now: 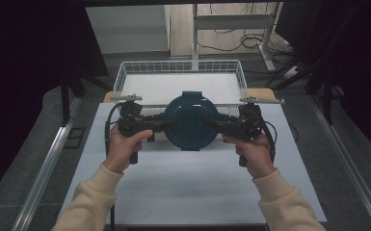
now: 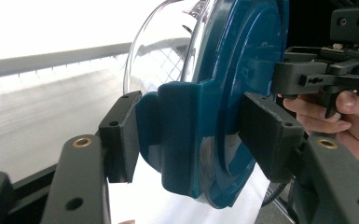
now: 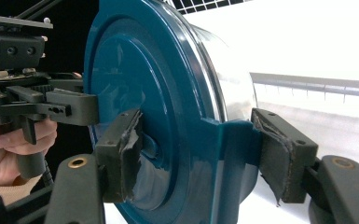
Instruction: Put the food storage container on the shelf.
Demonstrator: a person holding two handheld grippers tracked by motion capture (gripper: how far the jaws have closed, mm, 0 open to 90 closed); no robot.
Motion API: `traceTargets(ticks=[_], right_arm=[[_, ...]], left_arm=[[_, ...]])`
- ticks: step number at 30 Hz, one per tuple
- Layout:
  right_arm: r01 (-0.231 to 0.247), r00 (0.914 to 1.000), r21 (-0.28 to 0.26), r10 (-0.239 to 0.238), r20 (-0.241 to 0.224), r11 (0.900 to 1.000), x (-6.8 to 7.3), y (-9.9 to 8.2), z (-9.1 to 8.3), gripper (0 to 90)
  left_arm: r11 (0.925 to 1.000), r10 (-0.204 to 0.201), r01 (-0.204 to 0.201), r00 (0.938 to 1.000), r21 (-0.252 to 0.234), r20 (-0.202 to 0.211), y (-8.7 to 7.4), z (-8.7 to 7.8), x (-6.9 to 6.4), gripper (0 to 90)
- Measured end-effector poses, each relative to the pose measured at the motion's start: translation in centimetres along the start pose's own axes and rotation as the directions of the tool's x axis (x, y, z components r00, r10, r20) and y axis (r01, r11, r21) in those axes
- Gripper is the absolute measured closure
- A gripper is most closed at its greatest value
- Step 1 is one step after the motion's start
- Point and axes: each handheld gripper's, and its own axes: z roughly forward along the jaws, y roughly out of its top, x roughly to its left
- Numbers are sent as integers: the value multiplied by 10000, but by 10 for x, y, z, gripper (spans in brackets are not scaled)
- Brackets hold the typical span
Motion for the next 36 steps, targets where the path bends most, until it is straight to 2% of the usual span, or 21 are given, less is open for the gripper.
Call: traceTargets(ticks=[7, 22, 30, 36], right_arm=[[36, 10000, -58, -36, -34, 10000, -1, 11, 2, 356], [161, 9999, -29, -161, -5, 9999, 4, 23, 5, 358], [328, 9995, -70, -328, 9, 9994, 7, 41, 8, 358], [467, 9989, -70, -467, 54, 9989, 8, 63, 11, 358]], left_arm=[[9999, 81, -82, 9999, -76, -83, 12, -2, 0, 407], [9998, 63, -64, 10000, -162, -78, 22, -7, 3, 404], [9995, 92, -96, 9999, -311, -106, 38, -11, 5, 400], [9988, 190, -194, 9998, -446, -92, 59, -14, 9, 399]])
